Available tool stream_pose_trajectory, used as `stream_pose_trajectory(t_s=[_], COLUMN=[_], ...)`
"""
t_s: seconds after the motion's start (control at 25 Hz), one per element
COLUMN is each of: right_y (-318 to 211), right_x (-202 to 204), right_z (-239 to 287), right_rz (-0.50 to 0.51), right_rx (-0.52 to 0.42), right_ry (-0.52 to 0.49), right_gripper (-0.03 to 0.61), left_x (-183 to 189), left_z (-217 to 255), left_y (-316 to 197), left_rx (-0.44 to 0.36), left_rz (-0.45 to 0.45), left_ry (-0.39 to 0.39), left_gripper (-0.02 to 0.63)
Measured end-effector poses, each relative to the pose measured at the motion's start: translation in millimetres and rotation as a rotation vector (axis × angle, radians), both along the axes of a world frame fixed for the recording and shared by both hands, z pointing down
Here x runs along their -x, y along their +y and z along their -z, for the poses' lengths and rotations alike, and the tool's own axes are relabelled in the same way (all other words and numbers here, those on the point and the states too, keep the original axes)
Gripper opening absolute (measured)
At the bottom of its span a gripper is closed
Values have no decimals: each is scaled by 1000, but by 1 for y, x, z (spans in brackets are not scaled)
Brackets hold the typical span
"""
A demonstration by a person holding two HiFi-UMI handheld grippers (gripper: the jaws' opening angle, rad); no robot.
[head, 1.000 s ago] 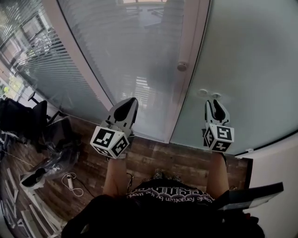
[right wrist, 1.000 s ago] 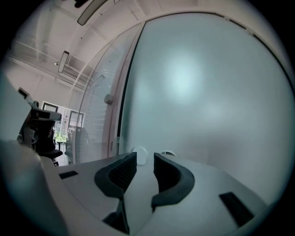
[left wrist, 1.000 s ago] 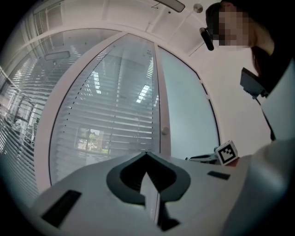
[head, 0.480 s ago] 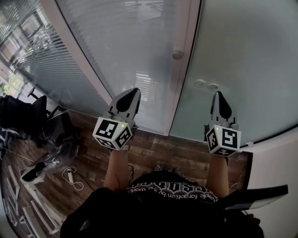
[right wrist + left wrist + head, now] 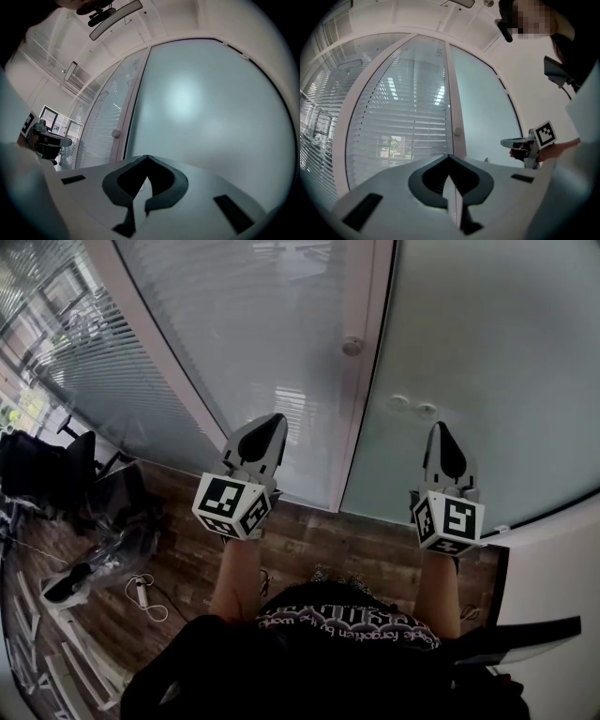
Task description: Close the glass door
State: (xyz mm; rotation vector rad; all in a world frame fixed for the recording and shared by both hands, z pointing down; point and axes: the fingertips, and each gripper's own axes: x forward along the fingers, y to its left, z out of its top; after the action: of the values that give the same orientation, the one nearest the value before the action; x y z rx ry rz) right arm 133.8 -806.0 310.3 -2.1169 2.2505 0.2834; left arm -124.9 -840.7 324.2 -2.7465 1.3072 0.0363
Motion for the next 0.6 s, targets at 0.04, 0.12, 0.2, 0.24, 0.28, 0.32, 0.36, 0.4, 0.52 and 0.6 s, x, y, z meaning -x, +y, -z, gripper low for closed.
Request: stream_pose_trajectory(t_s=[0.04, 0.12, 0.2, 0.24, 0.28, 0.32, 0.36, 0.4, 0.52, 0.6], right_y=[0, 1, -1, -1, -2, -2, -2, -2, -3, -4], right_x=[-1, -3, -4, -4, -4, -4, -4, -4, -5, -4], right_z=[1, 1, 0, -1, -2, -3, -3, -4, -7, -10], right_rz=[0, -1, 0, 2, 4, 7, 10, 11, 12, 17], right_rx=[0, 3, 14, 19, 23, 26, 29, 32, 40, 45], right_ry=[3, 5, 3, 1, -3, -8, -12, -12, 2, 6], right_gripper=[3, 3, 3, 3, 3, 3, 3, 3, 3, 3], left_x=[-1, -3, -4, -4, -4, -4, -5, -5, -8, -9], left_z=[0, 1, 1, 0, 1, 1, 1, 1, -1, -3], left_y=[0, 1, 1, 1, 1, 1, 2, 2, 3, 4], left_rx=[1, 3, 4, 4, 4, 4, 5, 5, 8, 17], left_rz=[-1, -2, -3, -4, -4, -5, -4, -4, -9, -16], left_ry=[0, 1, 1, 0, -1, 0, 0, 0, -1, 3], left_gripper=[2, 2, 2, 2, 2, 2, 2, 2, 2, 2])
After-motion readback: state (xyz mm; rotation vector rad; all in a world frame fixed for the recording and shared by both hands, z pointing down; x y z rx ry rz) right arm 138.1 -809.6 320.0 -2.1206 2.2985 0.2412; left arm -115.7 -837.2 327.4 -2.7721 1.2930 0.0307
